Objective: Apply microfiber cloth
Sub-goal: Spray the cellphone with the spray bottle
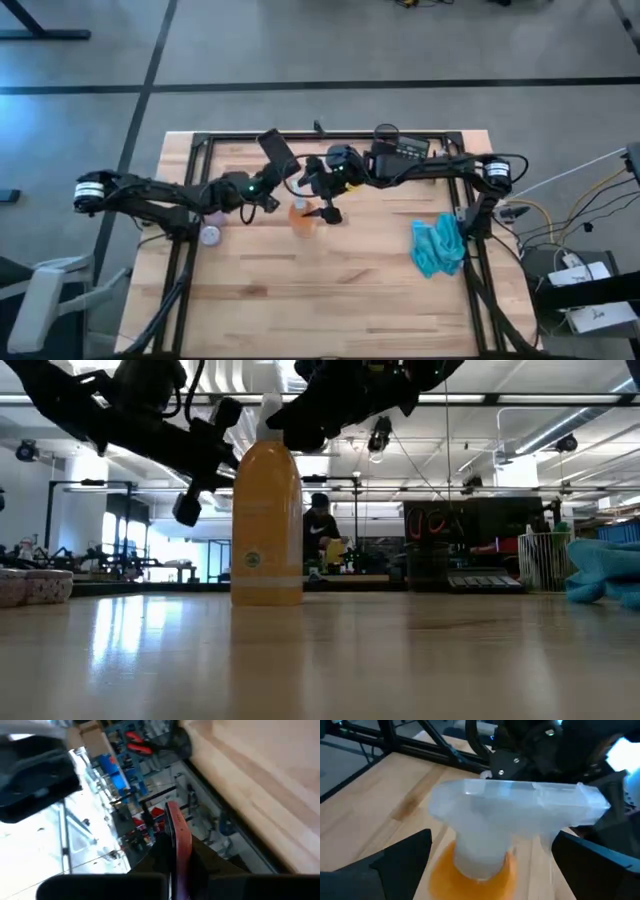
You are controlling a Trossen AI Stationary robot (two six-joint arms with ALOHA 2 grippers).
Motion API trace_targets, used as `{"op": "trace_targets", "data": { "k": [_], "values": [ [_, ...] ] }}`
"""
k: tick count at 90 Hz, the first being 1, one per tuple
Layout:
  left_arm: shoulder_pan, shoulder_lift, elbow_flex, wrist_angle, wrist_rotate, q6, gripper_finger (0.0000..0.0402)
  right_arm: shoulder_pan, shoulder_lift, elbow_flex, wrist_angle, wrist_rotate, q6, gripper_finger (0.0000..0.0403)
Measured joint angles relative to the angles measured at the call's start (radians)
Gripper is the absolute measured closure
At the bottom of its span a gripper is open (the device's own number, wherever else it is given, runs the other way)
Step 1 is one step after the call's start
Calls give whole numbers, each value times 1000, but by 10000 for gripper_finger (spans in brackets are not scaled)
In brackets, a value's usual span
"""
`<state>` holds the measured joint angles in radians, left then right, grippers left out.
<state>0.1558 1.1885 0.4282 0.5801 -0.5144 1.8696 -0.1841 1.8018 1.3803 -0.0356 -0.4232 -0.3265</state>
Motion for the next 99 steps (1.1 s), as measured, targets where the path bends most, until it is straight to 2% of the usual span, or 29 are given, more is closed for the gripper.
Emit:
{"op": "trace_targets", "data": {
  "k": [14, 24, 37, 58, 88, 99],
  "values": [
    [-35, 41, -1, 92, -34, 89, 394, 0, -4, 2, 22, 0, -6, 20],
    [-76, 57, -20, 226, -57, 178, 394, 0, -6, 2, 19, -4, -4, 20],
    [-121, 66, -47, 386, -53, 214, 394, 3, -6, 2, 23, -4, 10, 20],
    [-120, 89, -77, 375, -72, 218, 394, 3, -6, 2, 42, -6, 48, 20],
    [-114, 132, -87, 443, -79, 218, 394, 5, 10, 1, 57, -22, 81, 21],
    [-112, 122, -86, 448, -79, 217, 394, 5, 10, 1, 73, -22, 82, 36]
  ]
}}
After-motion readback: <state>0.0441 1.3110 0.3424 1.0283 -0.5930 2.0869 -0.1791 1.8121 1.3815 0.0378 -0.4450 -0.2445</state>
